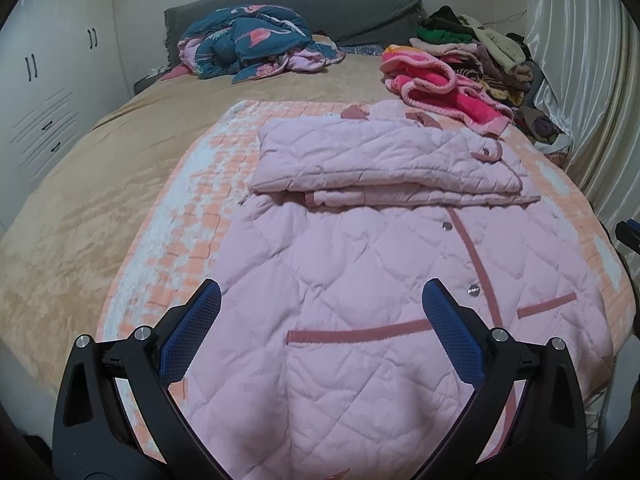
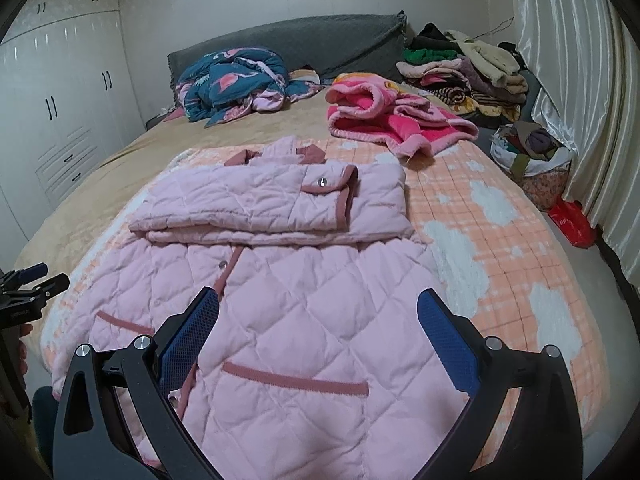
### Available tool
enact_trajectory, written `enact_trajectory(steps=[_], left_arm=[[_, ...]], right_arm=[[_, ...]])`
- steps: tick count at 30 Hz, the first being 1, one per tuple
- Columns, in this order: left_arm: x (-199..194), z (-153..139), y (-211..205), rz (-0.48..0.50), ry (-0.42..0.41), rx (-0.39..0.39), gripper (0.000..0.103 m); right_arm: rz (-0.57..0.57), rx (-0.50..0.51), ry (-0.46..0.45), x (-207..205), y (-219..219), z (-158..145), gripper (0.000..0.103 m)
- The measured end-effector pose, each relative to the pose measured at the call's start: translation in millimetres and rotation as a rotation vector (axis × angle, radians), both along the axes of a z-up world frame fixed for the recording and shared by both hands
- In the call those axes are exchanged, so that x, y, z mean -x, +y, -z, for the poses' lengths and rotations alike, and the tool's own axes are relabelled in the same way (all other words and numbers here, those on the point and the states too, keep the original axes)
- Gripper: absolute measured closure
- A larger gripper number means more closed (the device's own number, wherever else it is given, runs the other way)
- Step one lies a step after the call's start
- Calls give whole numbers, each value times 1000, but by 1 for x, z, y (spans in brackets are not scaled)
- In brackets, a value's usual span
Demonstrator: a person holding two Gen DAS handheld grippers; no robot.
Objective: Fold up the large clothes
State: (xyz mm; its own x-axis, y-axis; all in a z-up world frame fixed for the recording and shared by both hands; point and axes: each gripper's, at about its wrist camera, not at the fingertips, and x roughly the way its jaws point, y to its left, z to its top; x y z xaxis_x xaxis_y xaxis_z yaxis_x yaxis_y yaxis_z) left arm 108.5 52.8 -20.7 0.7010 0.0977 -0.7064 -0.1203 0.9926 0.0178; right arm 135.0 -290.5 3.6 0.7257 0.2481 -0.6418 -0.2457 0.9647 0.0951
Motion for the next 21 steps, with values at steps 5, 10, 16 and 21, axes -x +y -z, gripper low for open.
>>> enact_trajectory(steps=[5,10,16,21], left_arm=[[6,15,2,-1,30,-3,8],[15,30,4,-9,59,-9,8],[24,47,7,-13,89,-15,8],[35,61,14,-16,112,-20,8]], right_arm=[[0,25,27,7,-7,13,4],[17,31,68,12,-17,30,4],[36,43,130,17,-30,52,4],[56,57,178,24,-43,69,4]])
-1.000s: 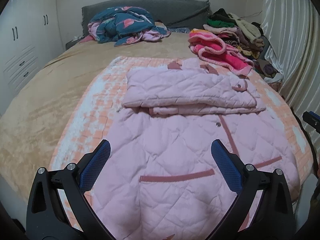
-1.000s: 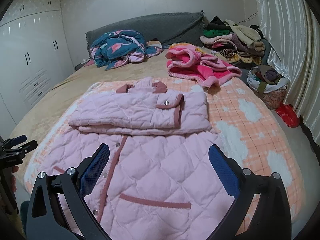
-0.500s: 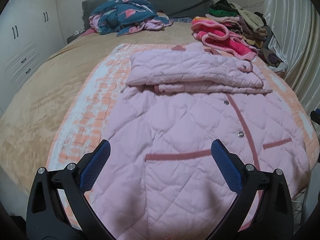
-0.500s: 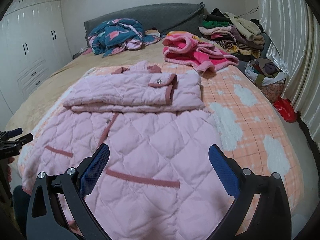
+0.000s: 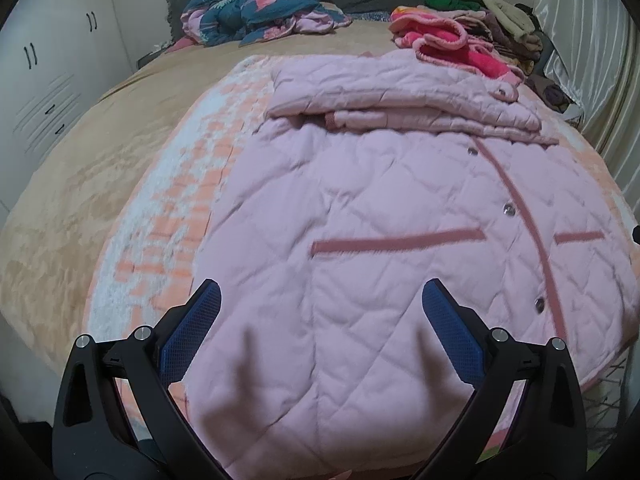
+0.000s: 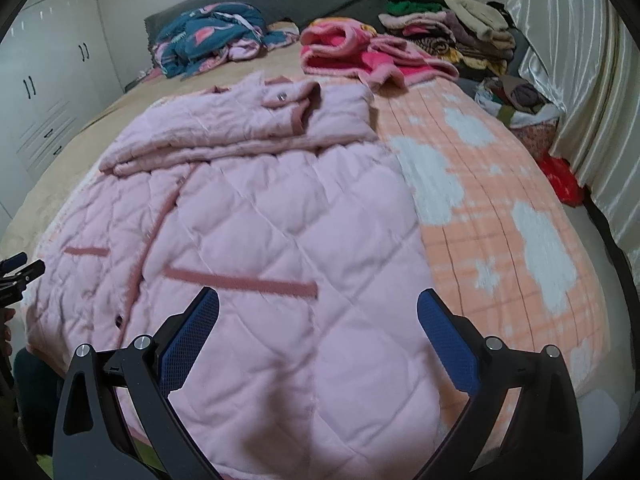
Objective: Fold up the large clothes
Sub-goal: 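Move both tools to the ribbed pink jacket hem and grasp it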
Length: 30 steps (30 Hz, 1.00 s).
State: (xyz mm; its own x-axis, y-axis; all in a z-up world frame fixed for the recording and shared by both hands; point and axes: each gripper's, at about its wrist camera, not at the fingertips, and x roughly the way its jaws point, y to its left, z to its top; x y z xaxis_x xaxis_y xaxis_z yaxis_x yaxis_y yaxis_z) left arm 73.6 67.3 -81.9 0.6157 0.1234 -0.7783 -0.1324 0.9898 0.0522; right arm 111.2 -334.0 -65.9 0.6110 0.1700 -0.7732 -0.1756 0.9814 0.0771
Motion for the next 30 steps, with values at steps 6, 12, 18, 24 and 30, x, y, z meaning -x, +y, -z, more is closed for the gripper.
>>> enact_trajectory(steps=[6,12,18,24,30], left_arm=[[16,22,15,-26,45,-25,8],[31,40,40,-55,94,31,8],[45,55,56,-43,126,124,8],[56,69,64,-23,147,216,8],[55,73,60,-9,148,225,8]], right_arm=[[8,-1,51,6,-13,16,4],[5,28,83,10,-18,24,4],[5,47,99,15,-21,26,4],[11,58,108,23,-29,27,4],[17,57,131,34,-42,31,4]])
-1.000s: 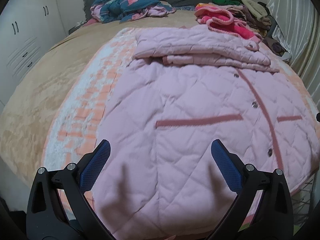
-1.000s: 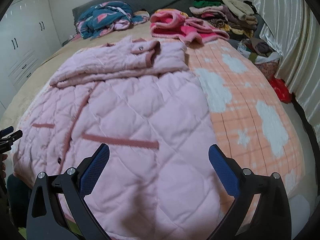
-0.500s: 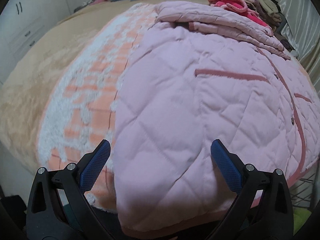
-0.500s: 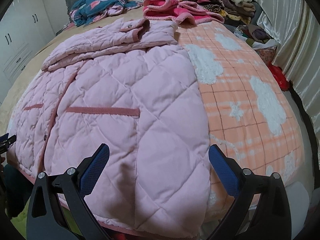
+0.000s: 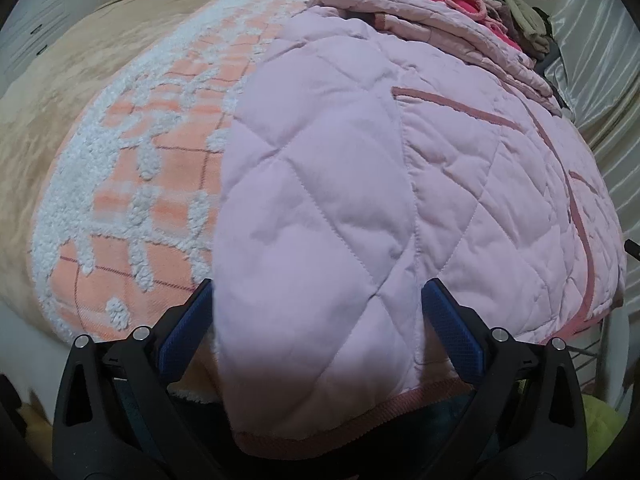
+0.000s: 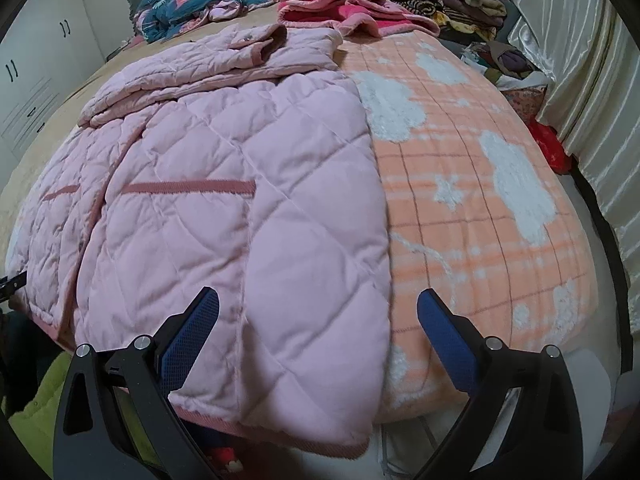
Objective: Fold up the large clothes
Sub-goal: 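Move both tools to the ribbed pink jacket hem and grasp it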
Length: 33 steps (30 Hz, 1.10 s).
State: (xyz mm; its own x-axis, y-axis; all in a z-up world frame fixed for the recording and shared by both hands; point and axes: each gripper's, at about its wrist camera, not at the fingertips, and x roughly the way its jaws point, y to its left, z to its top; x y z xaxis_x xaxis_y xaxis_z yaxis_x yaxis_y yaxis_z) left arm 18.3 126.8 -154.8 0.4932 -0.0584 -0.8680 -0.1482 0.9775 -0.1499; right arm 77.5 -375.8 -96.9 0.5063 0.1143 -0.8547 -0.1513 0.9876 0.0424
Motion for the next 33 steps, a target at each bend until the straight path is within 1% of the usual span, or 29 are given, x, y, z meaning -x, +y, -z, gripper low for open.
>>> enact_trajectory(steps=[5,9,14,21,26,27,29,31,32,33], left_arm=[[-6,0,-11,28,-3,-21,8],[-10,2,-9,18,-8,0,8],[-11,3,-7,21,-11,5,8],[-6,3,-8,26,-8,4,8],[1,4,-5,12,-6,24,8],[2,4,-4,10,-4,28,8],[4,5,-4,5,-2,35,8],[2,6,-3,1,2,41,8],[2,6,-2,-2,4,44,8],[1,6,-2,-6,5,46,8]], right_arm=[[-22,-15,35,10,-7,7,4],[-39,-29,77,17,-10,16,4],[-44,-45,150,24,-15,32,4],[-22,-171,227,28,-26,55,4],[5,-240,248,29,-30,63,4],[3,-251,250,30,-30,63,5],[-21,-290,254,31,-28,60,21],[-50,-300,246,35,-24,53,43],[-61,-298,238,35,-23,49,47],[-75,-306,226,35,-22,44,59]])
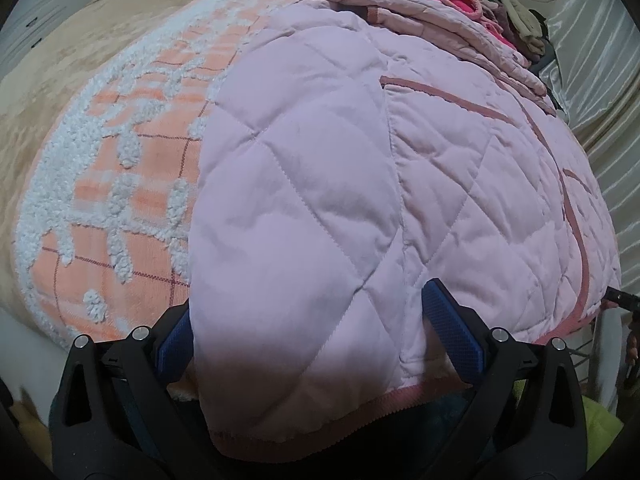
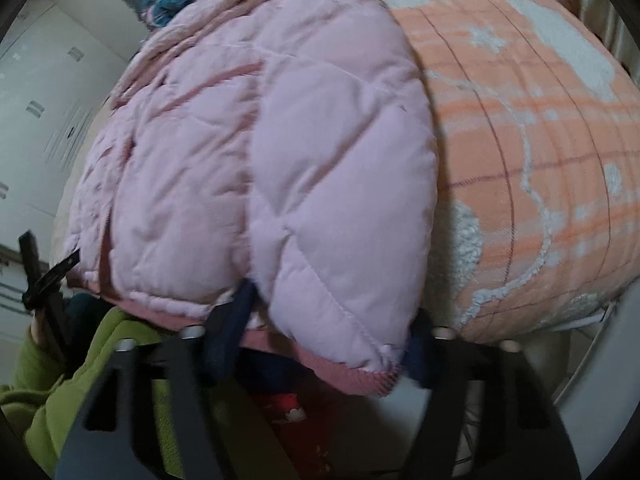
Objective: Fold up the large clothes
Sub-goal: 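Move both tools to the ribbed pink jacket hem and grasp it, then lift the hem with both tools and fold it toward the collar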
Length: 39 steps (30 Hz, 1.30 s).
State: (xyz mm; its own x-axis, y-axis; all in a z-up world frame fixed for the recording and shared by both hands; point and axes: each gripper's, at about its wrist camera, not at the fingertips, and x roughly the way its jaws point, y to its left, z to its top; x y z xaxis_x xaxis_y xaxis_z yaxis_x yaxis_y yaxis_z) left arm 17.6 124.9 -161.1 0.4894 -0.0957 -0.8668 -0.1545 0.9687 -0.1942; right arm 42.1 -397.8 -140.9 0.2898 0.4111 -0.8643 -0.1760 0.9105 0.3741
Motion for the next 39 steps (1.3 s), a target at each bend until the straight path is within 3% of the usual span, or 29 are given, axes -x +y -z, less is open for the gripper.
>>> enact_trajectory(steps=[2,6,10,13,16,19,26,32,39], left_arm=[[-2,0,0,-4,0,1,8],[-5,-1,0,-11,4,2,8],[-5,-4,-2,5,1,-3,13],[-5,-6,-5,20,3,-14,20],[-3,-9,-6,29,1,-25,31],[-1,-15,-8,45,-21,-3,54],[-1,-30,-11,48,-43,-28,82],[-2,-51,-22,71,-72,-73,89],[-10,-74,-25,72,-91,-95,90]], right_arm=[[-8,-27,-25,-2,1,-11,67],[-5,-86,-46,-7,-1,-16,69],[2,-114,-8,-15,-4,2,59],[26,-163,8,-16,-11,8,58],[6,-153,-24,-16,-5,0,72],[11,-158,-72,-16,-4,-19,79],[1,-201,-254,-15,6,-73,84],[-13,-223,-371,-27,21,-108,85],[-2,-295,-414,-41,21,-125,85]])
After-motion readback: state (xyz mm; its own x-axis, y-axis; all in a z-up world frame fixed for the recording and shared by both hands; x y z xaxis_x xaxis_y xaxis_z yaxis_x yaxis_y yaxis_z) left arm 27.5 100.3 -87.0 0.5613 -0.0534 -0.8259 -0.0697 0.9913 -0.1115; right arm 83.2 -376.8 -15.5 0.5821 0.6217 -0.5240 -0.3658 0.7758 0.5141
